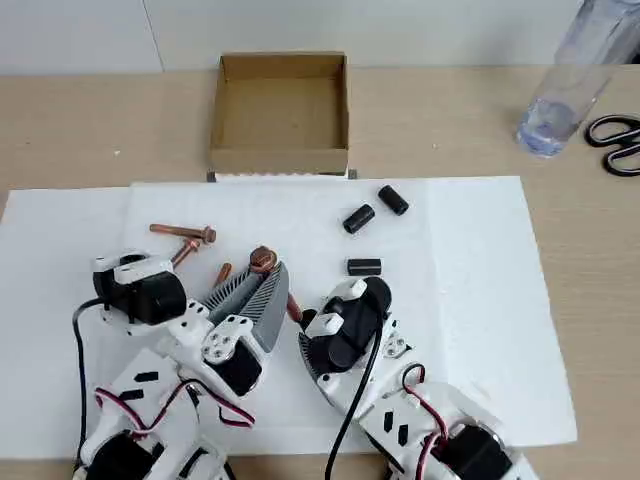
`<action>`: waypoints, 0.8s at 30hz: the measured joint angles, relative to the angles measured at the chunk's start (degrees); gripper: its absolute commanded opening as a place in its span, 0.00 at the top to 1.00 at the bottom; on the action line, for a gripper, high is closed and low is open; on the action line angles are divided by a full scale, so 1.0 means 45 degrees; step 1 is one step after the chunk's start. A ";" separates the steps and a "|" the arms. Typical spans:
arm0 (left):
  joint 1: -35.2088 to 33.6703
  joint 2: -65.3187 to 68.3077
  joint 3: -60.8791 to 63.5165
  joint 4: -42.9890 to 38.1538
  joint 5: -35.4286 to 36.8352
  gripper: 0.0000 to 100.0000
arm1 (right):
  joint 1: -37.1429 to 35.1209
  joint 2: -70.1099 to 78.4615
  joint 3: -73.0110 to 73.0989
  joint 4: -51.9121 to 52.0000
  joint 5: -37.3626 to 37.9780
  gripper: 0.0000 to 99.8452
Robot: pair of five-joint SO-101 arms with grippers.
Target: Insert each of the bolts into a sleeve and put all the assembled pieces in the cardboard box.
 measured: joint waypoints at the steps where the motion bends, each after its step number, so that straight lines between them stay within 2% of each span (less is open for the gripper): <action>1: 0.0000 0.0000 0.0078 0.0000 0.0000 0.99 | 0.0000 0.0000 0.0000 0.0000 0.0000 1.00; 7: 0.0039 0.0000 0.0527 -0.0410 0.0000 0.99 | -0.0703 0.0000 -0.0039 0.0000 0.0000 1.00; 18: 0.0039 0.0000 0.0508 -0.0527 0.0000 0.99 | -0.0781 0.0000 -0.0059 0.0000 0.0000 1.00; 24: 0.0039 0.0000 0.0020 0.0469 0.0000 0.99 | -0.0625 0.0000 -0.0059 0.0000 0.0000 1.00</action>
